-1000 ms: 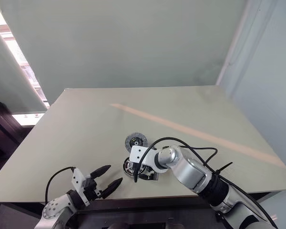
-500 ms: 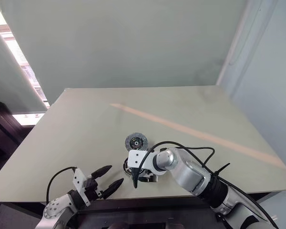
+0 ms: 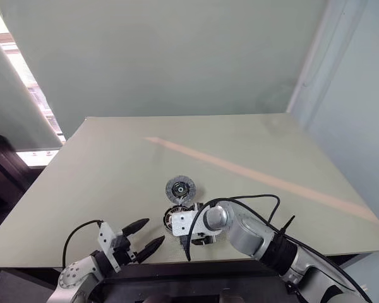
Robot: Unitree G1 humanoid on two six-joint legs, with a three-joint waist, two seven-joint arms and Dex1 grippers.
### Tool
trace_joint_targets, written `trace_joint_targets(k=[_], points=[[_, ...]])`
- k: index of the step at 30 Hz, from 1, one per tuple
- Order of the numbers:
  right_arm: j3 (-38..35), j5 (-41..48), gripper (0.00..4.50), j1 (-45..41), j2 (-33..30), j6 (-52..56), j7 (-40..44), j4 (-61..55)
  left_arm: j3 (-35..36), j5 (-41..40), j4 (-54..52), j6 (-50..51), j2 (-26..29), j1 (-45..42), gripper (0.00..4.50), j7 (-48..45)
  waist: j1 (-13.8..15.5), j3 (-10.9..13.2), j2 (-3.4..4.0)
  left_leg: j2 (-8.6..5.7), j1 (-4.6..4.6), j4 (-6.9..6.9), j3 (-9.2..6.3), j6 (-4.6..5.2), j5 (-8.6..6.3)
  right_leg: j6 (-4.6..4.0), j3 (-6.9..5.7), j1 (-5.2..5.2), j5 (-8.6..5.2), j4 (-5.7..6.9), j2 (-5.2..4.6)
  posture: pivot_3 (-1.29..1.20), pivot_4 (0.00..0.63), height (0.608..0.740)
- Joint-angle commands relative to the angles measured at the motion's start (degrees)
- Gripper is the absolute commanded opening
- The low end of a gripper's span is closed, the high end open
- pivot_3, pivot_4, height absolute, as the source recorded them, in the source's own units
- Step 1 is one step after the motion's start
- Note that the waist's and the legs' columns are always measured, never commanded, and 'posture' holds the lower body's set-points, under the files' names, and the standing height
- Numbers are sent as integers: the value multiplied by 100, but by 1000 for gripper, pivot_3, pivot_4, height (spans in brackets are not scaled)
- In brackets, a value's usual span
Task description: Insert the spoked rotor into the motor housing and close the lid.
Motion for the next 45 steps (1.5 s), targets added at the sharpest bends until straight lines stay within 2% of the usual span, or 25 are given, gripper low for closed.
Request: trace_joint_targets(k=[1,10,11,13,21,24,25,31,35,45], points=[[-69,-265,4477,-162,55,-278,117,54,-19,9,-158,-95,6,-57,4500,-45,-1,0,0,0,0,0,0,0,0,0,0,2,0,0,0,0,0,740],[-158,-562,4477,-114,313,-667,178,600,-25,22,-150,-116,-8,-32,4500,-48,-1,0,0,0,5,0,0,0,0,0,0,10,0,0,0,0,0,740],[-172,-590,4311,-106,334,-696,180,641,-25,24,-156,-119,-7,-23,4500,-48,-1,0,0,0,9,0,-1,0,0,0,-1,14,0,0,0,0,0,740],[-197,-635,3904,-93,375,-739,167,724,-25,28,-168,-121,-3,-6,4500,-47,-5,0,0,0,16,0,0,0,0,0,0,18,0,1,1,0,0,740],[-313,-805,1094,-50,558,-958,77,1083,-23,36,-175,-132,0,4,4500,-45,-8,-2,-3,2,59,-3,0,-5,1,-3,0,48,0,1,1,0,0,740],[-362,-868,221,-65,603,-1072,41,1199,-22,37,-175,-143,-8,4,4500,-38,-2,0,-1,7,68,-4,3,-5,1,-4,-1,48,-1,6,1,0,0,740],[-380,-883,98,-76,617,-1116,27,1234,-23,38,-171,-150,-14,3,4500,-34,0,0,-1,7,68,-4,2,-5,1,-4,-1,47,-1,6,3,0,0,740],[-503,-910,90,-111,693,-1210,11,1279,-33,51,-136,-182,-52,-12,4500,-17,-2,-1,-2,7,67,-5,3,-6,1,-4,1,48,-1,3,3,0,0,740],[-669,-758,90,-19,821,-824,167,1002,-55,87,-95,-219,-66,-16,4500,-23,-2,0,-1,7,67,-9,2,-6,1,-4,0,45,-1,4,3,0,0,740],[-810,-607,90,176,1335,1665,772,-319,-86,88,-24,-255,-85,-32,4500,-32,-1,1,-1,6,53,-12,1,-15,-5,-8,0,36,-3,0,3,0,0,740]])
